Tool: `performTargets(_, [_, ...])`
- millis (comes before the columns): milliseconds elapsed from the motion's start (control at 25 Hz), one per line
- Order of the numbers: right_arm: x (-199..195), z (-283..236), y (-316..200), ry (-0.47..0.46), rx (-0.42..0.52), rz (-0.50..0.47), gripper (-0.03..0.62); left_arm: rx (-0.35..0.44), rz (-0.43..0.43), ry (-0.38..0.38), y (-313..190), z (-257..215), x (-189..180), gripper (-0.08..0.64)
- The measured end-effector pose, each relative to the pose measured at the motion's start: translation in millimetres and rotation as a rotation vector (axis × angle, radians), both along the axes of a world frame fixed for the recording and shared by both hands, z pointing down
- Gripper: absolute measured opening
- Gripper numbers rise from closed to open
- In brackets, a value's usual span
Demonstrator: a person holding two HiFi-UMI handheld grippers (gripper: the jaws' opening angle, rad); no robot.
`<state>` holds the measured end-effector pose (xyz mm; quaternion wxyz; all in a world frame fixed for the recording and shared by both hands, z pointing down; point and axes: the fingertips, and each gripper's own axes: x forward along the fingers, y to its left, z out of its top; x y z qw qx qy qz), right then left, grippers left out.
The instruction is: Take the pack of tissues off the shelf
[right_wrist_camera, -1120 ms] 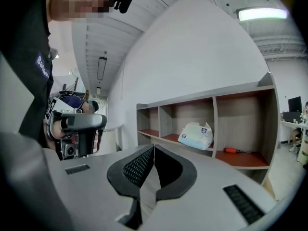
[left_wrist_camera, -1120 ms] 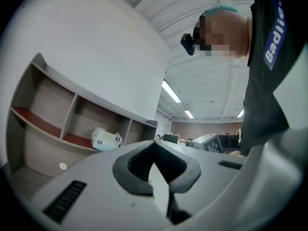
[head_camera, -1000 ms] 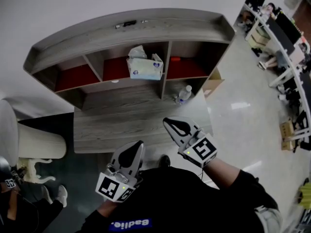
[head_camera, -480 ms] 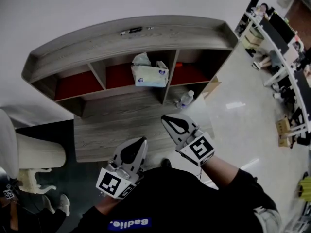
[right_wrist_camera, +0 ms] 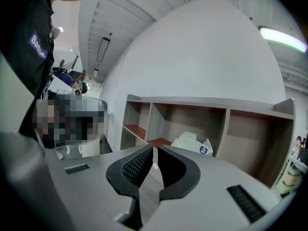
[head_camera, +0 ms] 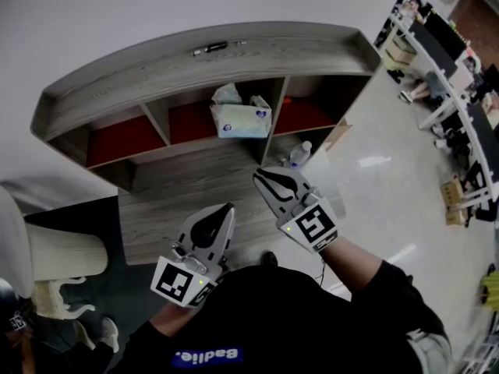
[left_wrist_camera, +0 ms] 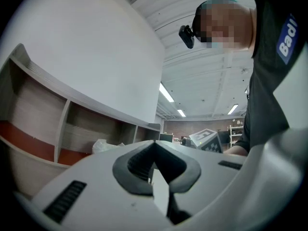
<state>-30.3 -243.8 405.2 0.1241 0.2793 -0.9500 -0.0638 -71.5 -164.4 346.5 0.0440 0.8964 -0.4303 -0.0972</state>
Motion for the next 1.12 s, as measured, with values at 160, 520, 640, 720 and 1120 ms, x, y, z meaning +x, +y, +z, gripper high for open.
performTargets(160, [-2,6,-10,0.054,0.023,0.029,0.114,-0.006,-0.008,0.009,-5,-1,-3,0.002])
performTargets(520, [-8,25,-37,0.275,0.176,0.052,0.215,-0.022,-0.03,0.033,7,4,0,0.002])
performTargets(640, [-10,23,-53,0.334,0.225,0.054,0.233,-0.018,-0.035,0.032,10,3,1,0.002])
performTargets(720, [-15,24,-63,0.368,0.248,0.05,0.242,-0.018,-0.041,0.029,11,4,0,0.002])
performTargets(1120, [-26,60,-96,0.551,0.283,0.066,0.261,-0.027,-0.068,-0.001,17,5,-8,0.002])
